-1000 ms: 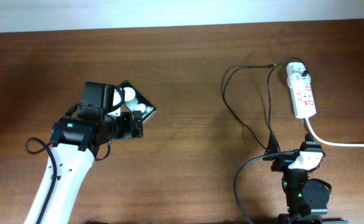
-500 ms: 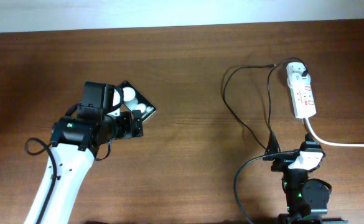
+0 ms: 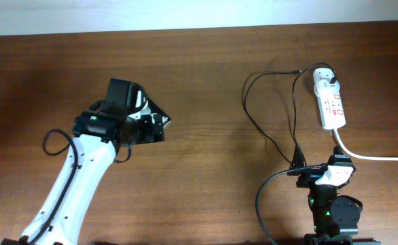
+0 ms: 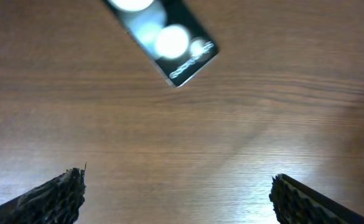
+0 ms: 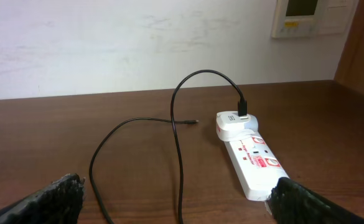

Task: Plug charger to phone and switch on socket
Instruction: 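Align the left gripper above the phone's long edges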

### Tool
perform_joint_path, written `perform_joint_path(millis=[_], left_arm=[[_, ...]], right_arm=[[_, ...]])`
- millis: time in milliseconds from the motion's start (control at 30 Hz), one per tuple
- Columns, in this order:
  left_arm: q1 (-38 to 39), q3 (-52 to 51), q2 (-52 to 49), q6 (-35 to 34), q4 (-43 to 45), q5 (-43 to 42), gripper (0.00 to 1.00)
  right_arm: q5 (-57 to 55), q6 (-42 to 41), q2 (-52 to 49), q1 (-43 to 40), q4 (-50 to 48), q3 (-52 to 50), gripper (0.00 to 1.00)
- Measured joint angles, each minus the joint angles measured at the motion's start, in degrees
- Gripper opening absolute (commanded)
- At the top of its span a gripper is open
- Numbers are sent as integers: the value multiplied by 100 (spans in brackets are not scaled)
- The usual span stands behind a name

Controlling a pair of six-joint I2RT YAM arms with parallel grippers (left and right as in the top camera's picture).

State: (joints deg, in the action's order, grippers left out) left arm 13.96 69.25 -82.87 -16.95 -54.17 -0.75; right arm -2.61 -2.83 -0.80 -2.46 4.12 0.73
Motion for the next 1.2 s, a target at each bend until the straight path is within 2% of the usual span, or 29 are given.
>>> perform_joint_path(millis=[167,1200], left_arm=[[304,179,-7,-199,15,216,99],[302,179,-304,-243,13,535,99]], right_arm=[[-2,2,0,0,0,0,99],[-2,0,0,0,0,0,99]])
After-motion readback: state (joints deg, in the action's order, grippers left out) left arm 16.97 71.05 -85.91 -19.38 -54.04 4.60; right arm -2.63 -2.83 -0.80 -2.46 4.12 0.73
